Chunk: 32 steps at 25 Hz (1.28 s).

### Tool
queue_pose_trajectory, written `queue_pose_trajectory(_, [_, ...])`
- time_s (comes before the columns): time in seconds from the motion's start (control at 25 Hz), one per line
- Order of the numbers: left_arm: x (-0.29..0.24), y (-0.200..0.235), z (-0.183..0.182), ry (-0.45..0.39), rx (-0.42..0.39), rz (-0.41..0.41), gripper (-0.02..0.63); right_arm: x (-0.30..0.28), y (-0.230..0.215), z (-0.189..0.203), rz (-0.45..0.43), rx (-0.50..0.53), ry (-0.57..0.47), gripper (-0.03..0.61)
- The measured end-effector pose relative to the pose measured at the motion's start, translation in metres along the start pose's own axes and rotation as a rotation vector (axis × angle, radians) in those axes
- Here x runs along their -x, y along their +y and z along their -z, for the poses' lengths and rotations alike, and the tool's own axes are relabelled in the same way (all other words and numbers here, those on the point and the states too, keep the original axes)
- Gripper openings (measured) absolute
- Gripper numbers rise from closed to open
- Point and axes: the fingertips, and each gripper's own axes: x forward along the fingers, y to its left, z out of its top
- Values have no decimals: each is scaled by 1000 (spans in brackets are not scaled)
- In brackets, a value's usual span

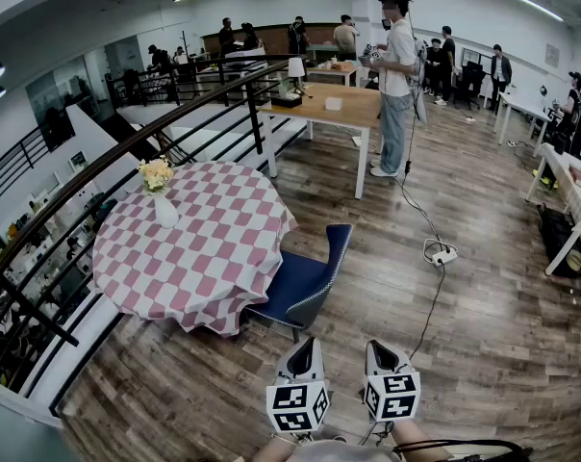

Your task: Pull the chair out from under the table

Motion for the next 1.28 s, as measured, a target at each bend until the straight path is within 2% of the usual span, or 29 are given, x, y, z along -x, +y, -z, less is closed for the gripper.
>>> queue_pose_trajectory(0.44, [2,9,-3,-3,0,-2,-3,-5,9,0,-9,5,6,17])
queue_pose_trajectory(0.68, [4,18,-4,-1,2,-5,-3,-11,16,3,-19,-26,14,17])
queue_pose_trajectory(1.12, [-5,51,-4,20,-11,12,-3,-36,25,10,19,-67,48,17])
queue_pose_trajectory(1.28, [-7,69,2,38,8,2,-3,-41,30,18,27,-75,73,18])
